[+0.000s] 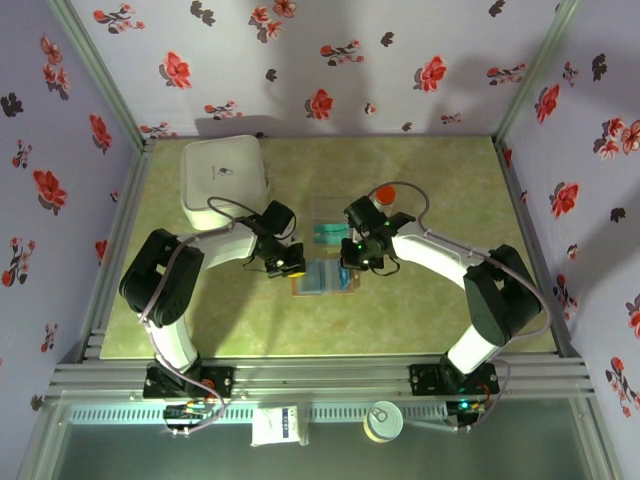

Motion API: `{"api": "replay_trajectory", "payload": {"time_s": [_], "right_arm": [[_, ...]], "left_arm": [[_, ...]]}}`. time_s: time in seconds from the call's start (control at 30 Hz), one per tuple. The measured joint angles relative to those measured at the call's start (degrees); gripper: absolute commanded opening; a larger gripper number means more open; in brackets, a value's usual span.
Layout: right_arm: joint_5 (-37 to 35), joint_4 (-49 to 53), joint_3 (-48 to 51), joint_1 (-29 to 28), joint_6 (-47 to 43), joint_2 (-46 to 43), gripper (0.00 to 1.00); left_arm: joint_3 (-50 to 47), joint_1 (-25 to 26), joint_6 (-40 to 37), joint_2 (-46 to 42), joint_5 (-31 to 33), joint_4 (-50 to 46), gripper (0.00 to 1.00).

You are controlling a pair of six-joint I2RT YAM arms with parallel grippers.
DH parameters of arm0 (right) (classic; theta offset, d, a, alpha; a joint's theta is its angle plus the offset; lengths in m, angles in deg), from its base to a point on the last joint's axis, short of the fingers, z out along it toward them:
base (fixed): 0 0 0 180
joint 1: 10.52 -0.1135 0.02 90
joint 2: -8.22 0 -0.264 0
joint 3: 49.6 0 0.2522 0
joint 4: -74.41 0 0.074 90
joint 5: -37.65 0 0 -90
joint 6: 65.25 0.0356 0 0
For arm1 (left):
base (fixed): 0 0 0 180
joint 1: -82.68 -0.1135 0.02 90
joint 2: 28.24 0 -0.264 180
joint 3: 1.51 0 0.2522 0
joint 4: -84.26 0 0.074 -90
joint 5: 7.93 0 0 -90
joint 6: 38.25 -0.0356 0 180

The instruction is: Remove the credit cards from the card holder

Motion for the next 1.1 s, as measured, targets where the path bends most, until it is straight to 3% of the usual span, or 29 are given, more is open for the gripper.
{"api": "replay_trajectory", "payload": {"time_s": [0.27, 0.7, 0.87, 1.1], "right_arm": [[1.2, 2.5, -5.7, 0.0, -11.3, -0.3, 0.0], [-0.3, 12.2, -15.9, 0.0, -55.7, 0.3, 0.0], [-2.2, 15.8, -22.3, 0.1, -68.8, 4.8, 0.0], [-2.4, 21.5, -36.6, 2.3, -78.2, 15.9, 0.0]], "left_arm": [[1.0, 0.0, -0.2, 0.0, 0.0, -1.0, 0.07], [0.9, 0.0, -0.2, -2.0, 0.0, -0.9, 0.12], [-1.0, -0.4, 0.0, -4.5, 0.5, -0.3, 0.14], [-4.5, -2.4, 0.4, -7.4, 1.5, 0.3, 0.16]]}}
